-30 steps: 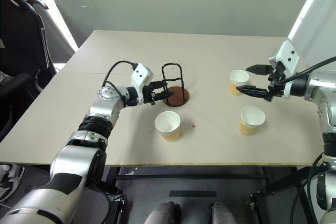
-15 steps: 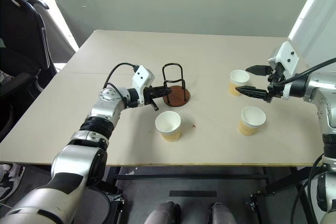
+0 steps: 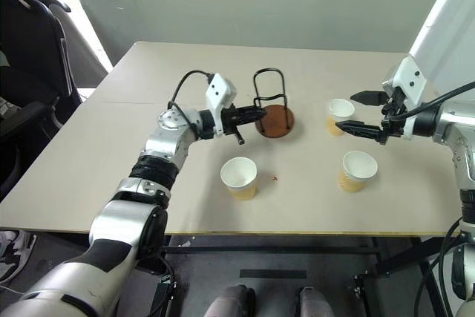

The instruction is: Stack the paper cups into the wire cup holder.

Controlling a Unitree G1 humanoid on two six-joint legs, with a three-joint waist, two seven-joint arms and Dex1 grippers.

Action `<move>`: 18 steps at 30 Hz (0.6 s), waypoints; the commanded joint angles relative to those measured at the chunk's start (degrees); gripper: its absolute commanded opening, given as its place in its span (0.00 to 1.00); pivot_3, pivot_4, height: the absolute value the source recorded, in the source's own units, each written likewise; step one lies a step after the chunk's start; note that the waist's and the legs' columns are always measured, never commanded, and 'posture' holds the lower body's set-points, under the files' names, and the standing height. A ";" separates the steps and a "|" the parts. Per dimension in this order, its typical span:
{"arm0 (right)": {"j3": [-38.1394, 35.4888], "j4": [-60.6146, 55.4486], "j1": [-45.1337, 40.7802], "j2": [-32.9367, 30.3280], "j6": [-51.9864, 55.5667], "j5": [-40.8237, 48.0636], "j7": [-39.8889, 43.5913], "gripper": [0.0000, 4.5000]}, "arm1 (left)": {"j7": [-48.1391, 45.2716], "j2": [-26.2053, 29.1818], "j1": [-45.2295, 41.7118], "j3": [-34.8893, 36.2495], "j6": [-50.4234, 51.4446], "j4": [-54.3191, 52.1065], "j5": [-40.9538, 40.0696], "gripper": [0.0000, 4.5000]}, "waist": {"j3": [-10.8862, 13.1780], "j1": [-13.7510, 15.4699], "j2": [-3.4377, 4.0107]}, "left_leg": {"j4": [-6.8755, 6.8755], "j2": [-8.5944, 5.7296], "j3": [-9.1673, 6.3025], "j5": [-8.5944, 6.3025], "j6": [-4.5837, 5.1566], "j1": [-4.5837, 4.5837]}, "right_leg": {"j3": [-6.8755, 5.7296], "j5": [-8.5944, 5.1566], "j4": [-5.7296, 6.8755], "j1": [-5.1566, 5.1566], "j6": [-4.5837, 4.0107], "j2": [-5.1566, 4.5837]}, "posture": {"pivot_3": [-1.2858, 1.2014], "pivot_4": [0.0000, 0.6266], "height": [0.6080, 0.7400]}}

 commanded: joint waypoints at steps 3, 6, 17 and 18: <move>-3.13 -3.63 -0.53 -1.87 1.53 2.75 0.93 0.84 | -5.68 1.15 -0.14 -2.48 8.62 -13.89 -3.07 0.02 | 0.00 -0.12 0.00 | -0.01 0.00 0.02 0.00 0.00 0.03 | 0.01 -0.01 0.01 0.01 0.01 0.00 | 0.52 0.24 1.00; -3.39 -4.16 0.09 -2.51 1.92 3.18 1.19 0.84 | -8.71 2.67 0.65 -3.82 13.49 -18.74 -4.39 0.02 | 0.00 -0.14 0.00 | 0.00 0.01 0.02 -0.01 0.02 0.05 | 0.02 -0.01 0.02 0.03 0.02 0.00 | 0.52 0.24 1.00; -4.55 -6.69 2.70 -4.75 3.81 4.69 1.86 0.84 | -11.92 4.39 5.98 -6.98 21.64 -27.00 -6.68 0.02 | 0.00 0.03 0.00 | 0.04 0.03 0.01 -0.04 0.08 0.09 | 0.01 -0.01 0.01 0.12 0.03 -0.02 | 0.52 0.24 1.00; -4.54 -6.75 2.84 -4.89 3.82 4.77 1.86 0.84 | -11.74 4.25 6.24 -6.96 21.86 -27.14 -6.85 0.02 | 0.00 0.03 0.00 | 0.04 0.03 0.01 -0.04 0.08 0.09 | 0.01 -0.01 0.01 0.12 0.03 -0.02 | 0.52 0.24 1.00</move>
